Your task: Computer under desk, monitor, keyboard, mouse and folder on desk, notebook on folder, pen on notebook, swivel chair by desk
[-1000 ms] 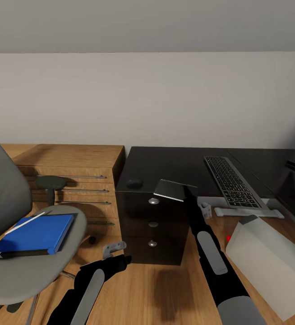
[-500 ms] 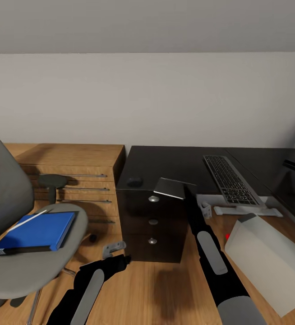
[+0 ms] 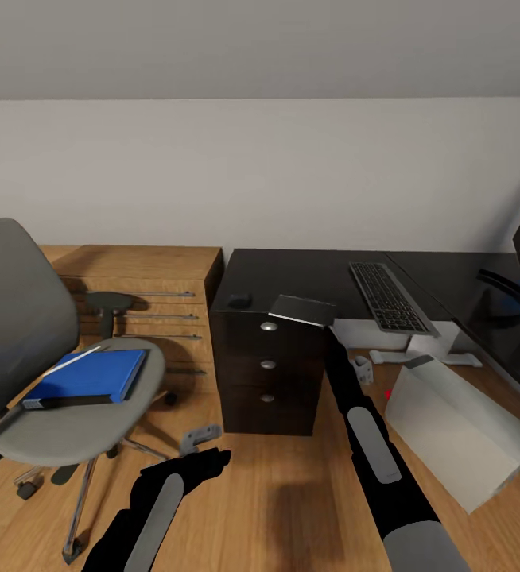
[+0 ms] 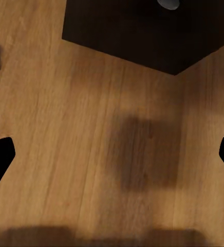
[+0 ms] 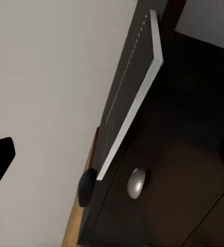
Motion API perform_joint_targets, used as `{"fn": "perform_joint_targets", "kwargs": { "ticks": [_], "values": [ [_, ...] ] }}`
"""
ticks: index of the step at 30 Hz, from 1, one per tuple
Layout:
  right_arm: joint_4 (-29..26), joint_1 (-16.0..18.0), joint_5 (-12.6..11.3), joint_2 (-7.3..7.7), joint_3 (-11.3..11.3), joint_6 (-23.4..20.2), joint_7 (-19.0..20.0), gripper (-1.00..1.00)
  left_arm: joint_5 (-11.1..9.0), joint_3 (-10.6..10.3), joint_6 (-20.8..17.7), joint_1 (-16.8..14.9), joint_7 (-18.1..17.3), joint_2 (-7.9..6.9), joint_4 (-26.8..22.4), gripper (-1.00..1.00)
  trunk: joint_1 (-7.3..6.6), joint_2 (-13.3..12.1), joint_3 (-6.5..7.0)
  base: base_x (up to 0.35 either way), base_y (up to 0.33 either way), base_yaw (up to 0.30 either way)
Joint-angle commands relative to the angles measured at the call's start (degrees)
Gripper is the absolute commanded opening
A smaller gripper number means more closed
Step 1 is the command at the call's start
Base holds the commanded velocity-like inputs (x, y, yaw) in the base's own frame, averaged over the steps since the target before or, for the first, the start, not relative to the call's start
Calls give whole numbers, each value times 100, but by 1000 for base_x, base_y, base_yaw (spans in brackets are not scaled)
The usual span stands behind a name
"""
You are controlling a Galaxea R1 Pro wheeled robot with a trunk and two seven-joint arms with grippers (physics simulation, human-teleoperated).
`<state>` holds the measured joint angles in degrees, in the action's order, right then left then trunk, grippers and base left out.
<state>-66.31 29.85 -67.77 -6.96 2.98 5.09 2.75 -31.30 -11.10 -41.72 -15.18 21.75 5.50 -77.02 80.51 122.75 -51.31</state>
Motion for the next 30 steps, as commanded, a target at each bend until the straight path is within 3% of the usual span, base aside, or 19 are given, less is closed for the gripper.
{"fn": "perform_joint_targets", "kwargs": {
  "ticks": [1,30],
  "values": [
    [4,3,-61,3,10,32,25,100,-60,-5,-12,-3,56,0,-6,100,-4,2,-5,-331,-54,0],
    [94,3,-63,73,16,-12,-17,100,-54,56,-12,-4,65,-22,-4,100,-4,2,-5,-262,-104,0]
  ]
}}
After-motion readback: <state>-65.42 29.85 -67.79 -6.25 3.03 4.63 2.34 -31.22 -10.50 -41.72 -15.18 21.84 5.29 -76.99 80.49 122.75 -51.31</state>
